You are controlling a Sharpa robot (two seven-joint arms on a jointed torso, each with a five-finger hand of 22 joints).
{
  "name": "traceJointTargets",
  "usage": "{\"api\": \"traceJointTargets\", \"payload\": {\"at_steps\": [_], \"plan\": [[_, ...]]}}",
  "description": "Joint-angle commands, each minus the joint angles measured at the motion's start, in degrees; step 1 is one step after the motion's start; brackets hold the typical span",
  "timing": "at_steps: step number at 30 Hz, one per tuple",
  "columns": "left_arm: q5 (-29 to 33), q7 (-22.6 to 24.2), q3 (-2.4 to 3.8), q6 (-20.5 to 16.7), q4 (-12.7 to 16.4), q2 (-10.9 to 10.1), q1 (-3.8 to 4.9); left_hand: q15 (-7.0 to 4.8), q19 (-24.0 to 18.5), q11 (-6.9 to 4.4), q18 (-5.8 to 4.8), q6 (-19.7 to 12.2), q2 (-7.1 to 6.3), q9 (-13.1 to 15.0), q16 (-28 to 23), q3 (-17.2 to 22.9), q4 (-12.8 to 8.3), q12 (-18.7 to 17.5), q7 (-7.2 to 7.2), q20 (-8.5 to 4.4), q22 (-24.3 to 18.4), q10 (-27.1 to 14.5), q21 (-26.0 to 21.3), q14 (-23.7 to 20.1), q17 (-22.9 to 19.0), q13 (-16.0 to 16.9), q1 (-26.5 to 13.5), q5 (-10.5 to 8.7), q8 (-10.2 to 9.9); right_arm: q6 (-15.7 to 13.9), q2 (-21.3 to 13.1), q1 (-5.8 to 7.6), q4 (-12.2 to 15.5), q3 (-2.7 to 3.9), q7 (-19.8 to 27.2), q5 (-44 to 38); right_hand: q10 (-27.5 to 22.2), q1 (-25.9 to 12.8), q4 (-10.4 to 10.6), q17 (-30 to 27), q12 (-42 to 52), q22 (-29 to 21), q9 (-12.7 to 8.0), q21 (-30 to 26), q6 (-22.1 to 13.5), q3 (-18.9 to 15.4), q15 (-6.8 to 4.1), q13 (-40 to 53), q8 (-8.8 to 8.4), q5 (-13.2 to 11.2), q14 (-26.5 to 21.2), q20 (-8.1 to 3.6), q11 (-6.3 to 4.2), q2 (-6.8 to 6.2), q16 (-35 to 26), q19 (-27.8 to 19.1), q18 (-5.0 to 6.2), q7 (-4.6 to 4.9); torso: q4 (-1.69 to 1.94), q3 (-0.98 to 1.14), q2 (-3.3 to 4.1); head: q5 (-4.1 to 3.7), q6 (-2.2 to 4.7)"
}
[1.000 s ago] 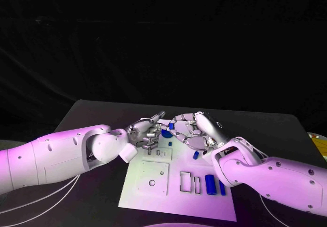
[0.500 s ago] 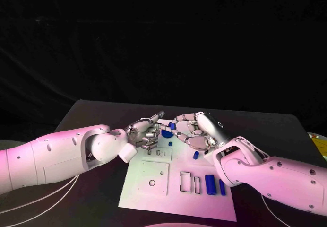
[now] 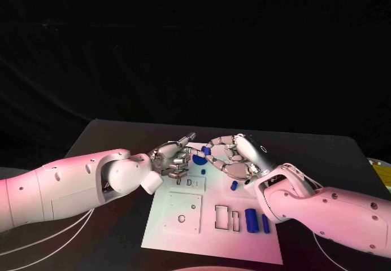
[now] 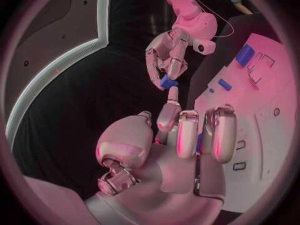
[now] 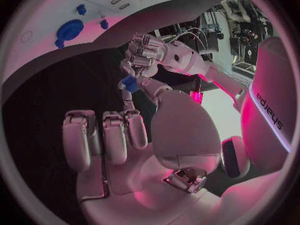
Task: Assemble the parts on the task board
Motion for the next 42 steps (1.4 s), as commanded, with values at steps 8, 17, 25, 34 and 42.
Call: {"api": "traceJointTargets", "payload": {"at_steps": [8,17,25,34,42], "plan": [[0.0,0.1,0.05,-1.4,-0.3,0.3,0.05,0.02,0.7,0.33,-0.68,-2.6,-0.31,-0.1,0.2,0.3,0.1,-0.7,0.97,-0.28,6.9,-0.6,0.3,6.0,15.1,-1.0,0.6,0.12,-1.8,-0.8,-0.3,-0.05,2.1,0.01,0.9,-0.9,0.3,0.4,0.3,15.1,0.1,13.6,0.1,0.2,0.8,0.2,-0.43,7.0,0.31,0.2,5.9,-0.58,0.1,0.0,0.2,4.4,-0.42,-0.32,0.02,0.04,0.03,-0.02,0.14],[0.1,-0.3,0.03,-0.7,-0.3,1.1,0.03,0.59,0.7,0.99,-0.67,-4.2,-0.31,-0.5,0.2,0.0,0.1,-0.8,1.69,0.21,6.9,-0.8,0.2,6.0,15.1,-0.9,0.6,0.11,-3.2,-0.6,0.7,-0.06,1.9,0.03,1.0,-0.6,0.3,0.4,0.3,15.1,0.1,13.6,0.1,0.2,0.8,0.2,-0.43,7.0,0.31,0.2,5.9,-0.58,0.1,0.0,0.2,4.4,-0.42,-0.32,0.0,-0.05,0.02,-0.12,0.18],[0.4,0.3,0.03,0.9,-0.1,1.3,0.03,0.54,0.8,0.75,-0.7,-3.1,-0.13,-0.4,0.2,0.0,0.1,0.1,1.32,0.35,7.0,0.1,0.3,6.0,15.1,0.7,0.5,0.19,-2.9,-0.1,2.2,-0.06,0.2,0.02,0.8,-0.4,0.3,0.5,0.3,15.1,0.1,13.6,0.1,0.2,0.8,0.2,-0.43,7.0,0.34,0.2,5.9,-0.58,0.09,-0.02,0.2,4.4,-0.42,-0.33,0.03,-0.03,0.02,-0.12,0.15],[0.6,0.9,0.03,2.2,0.2,1.3,0.03,0.08,0.9,0.2,-0.73,-0.5,-0.06,0.1,0.2,0.5,0.1,0.1,0.68,0.16,7.2,0.7,0.4,6.0,15.1,1.2,0.2,0.21,-2.2,0.1,2.8,-0.06,-0.7,0.02,0.7,-0.4,0.3,0.5,0.4,15.1,0.0,13.6,0.1,0.1,0.8,0.2,-0.43,6.9,0.35,0.2,5.9,-0.58,0.1,-0.04,0.2,4.4,-0.4,-0.32,-0.02,-0.03,0.01,-0.03,0.02],[0.7,1.3,0.03,2.4,0.2,1.3,0.03,-0.52,1.0,-0.54,-0.75,1.9,-0.06,1.2,0.2,0.9,0.1,-0.2,-0.19,-0.33,7.3,0.9,0.4,6.0,15.1,1.3,-0.4,0.22,-1.3,0.3,2.7,-0.06,-1.1,0.02,0.6,-0.4,0.3,0.5,0.4,15.1,0.0,13.6,0.1,0.1,0.8,0.2,-0.43,6.9,0.35,0.2,5.9,-0.58,0.1,-0.04,0.2,4.4,-0.4,-0.32,-0.04,0.01,0.02,0.01,-0.06]]}}
